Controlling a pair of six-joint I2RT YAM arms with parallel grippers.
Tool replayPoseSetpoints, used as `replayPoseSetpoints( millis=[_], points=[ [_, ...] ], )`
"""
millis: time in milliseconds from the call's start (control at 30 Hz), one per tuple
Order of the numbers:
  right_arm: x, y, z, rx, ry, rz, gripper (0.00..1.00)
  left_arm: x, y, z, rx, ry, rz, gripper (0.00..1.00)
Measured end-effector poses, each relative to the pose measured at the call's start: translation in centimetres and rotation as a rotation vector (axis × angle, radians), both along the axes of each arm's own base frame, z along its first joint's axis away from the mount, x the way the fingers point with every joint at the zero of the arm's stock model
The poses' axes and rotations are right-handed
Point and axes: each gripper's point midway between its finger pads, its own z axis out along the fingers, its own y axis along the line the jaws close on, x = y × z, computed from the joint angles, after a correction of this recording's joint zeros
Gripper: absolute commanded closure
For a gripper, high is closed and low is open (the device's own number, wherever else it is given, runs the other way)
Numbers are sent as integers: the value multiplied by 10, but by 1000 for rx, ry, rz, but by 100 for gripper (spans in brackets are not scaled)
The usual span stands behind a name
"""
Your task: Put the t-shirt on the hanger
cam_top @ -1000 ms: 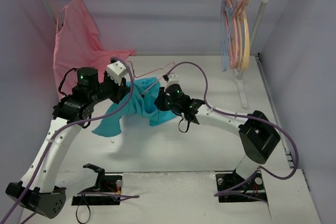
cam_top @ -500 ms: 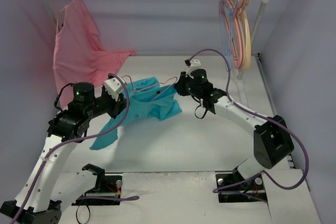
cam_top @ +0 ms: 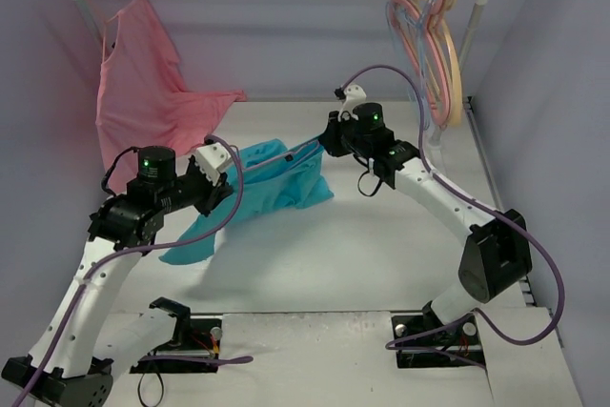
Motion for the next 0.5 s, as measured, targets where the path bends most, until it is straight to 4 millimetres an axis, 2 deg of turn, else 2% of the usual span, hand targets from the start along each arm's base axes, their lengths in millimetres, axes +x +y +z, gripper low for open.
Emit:
replayPoseSetpoints(
  millis=[67,233,400,500],
  points=[
    [4,1,10,-8,-16,6,100,4,0,3,8,5,5,100],
    [9,1,37,-42,-72,23,99,20,-2,26,16,-20,22,100],
    [18,-2,75,-95,-162,14,99,40,-6,60,33,-74,24,100],
    [17,5,96,-100,-213,45,98,50,-12,75,36,-104,8,100]
  ],
)
